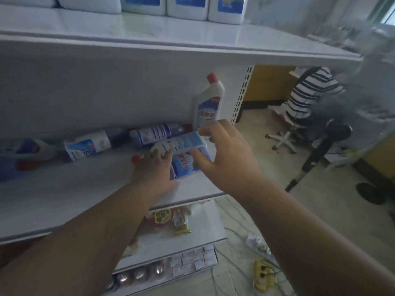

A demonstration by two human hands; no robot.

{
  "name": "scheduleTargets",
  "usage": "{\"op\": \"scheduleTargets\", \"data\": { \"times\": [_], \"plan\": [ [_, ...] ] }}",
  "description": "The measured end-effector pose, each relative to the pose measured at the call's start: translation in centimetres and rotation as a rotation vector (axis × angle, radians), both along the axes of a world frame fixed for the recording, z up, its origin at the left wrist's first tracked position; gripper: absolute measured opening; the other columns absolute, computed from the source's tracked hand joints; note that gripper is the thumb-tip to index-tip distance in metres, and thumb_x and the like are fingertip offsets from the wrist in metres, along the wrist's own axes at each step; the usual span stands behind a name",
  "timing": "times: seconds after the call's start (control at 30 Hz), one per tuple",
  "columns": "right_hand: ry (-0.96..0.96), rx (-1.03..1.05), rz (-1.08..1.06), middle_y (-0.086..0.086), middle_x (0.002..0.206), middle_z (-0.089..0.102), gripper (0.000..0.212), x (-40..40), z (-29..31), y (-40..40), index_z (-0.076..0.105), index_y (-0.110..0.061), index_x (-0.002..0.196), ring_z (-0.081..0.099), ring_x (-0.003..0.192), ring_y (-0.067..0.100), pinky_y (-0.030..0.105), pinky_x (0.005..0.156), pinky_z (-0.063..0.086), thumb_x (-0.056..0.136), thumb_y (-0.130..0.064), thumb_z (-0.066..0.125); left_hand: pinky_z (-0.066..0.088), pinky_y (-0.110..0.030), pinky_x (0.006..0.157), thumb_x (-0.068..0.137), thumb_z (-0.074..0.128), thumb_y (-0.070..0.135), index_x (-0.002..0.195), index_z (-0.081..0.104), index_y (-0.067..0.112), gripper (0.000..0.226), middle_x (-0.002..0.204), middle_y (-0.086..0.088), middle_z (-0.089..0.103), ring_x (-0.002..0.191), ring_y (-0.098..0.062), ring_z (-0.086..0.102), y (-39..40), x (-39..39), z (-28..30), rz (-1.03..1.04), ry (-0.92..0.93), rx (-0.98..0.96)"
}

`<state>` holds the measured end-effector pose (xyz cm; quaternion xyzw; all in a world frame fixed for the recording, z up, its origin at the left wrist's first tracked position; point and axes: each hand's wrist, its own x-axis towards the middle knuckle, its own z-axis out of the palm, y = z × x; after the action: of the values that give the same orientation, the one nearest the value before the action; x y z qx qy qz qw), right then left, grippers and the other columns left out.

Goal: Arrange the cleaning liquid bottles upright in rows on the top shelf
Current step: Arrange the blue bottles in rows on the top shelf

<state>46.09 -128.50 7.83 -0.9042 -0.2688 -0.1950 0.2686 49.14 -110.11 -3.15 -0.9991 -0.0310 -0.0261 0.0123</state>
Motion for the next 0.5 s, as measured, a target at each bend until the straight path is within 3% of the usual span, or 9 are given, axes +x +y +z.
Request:
{"op": "scheduleTargets", "data": {
  "times": [0.13, 0.27, 0.4, 0.5],
  "plan": [
    [0.039, -0.018, 0.011, -0.003, 0.113, 0.056, 0.035, 2.2, 0.0, 0.0, 0.058, -0.020, 0.118, 0.056, 0.103, 0.018, 0.035, 0.085, 0.050, 0.089, -0.037, 0.066, 0.052, -0.036, 0.086, 0.077, 0.068, 0.065, 0.136, 0.040, 0.022, 0.079, 0.137, -0.004, 0.048, 0.111, -0.023, 0.056, 0.4, -1.2, 0.7, 0.064, 0.043, -0.210],
    [0.046, 0.011, 0.124, -0.003, 0.112, 0.056, 0.025, 4.8, -0.6, 0.6, 0.058, -0.019, 0.112, 0.057, 0.101, 0.018, 0.034, 0.083, 0.052, 0.091, -0.032, 0.063, 0.051, -0.035, 0.084, 0.076, 0.075, 0.058, 0.118, 0.048, 0.027, 0.059, 0.113, 0.005, 0.058, 0.097, -0.017, 0.059, 0.8, -5.3, 1.5, 0.326, 0.019, -0.560],
    [0.034, 0.076, 0.273, 0.008, 0.099, 0.059, 0.021, 7.8, -2.8, 2.5, 0.061, -0.006, 0.101, 0.055, 0.087, 0.025, 0.032, 0.072, 0.044, 0.087, -0.021, 0.056, 0.046, -0.033, 0.067, 0.075, 0.077, 0.050, 0.101, 0.058, 0.024, 0.041, 0.091, 0.003, 0.065, 0.078, -0.014, 0.060, 1.2, -10.3, 2.7, 0.636, -0.190, -0.930],
    [0.100, -0.037, 0.369, 0.015, 0.106, 0.061, 0.026, 10.1, -6.2, 5.6, 0.061, -0.005, 0.106, 0.058, 0.097, 0.035, 0.035, 0.078, 0.043, 0.091, -0.026, 0.054, 0.055, -0.044, 0.071, 0.063, 0.072, 0.053, 0.088, 0.065, 0.020, 0.042, 0.080, -0.006, 0.071, 0.077, -0.026, 0.068, 0.4, -12.6, 2.2, 0.794, -0.377, -1.190]
  ]
}}
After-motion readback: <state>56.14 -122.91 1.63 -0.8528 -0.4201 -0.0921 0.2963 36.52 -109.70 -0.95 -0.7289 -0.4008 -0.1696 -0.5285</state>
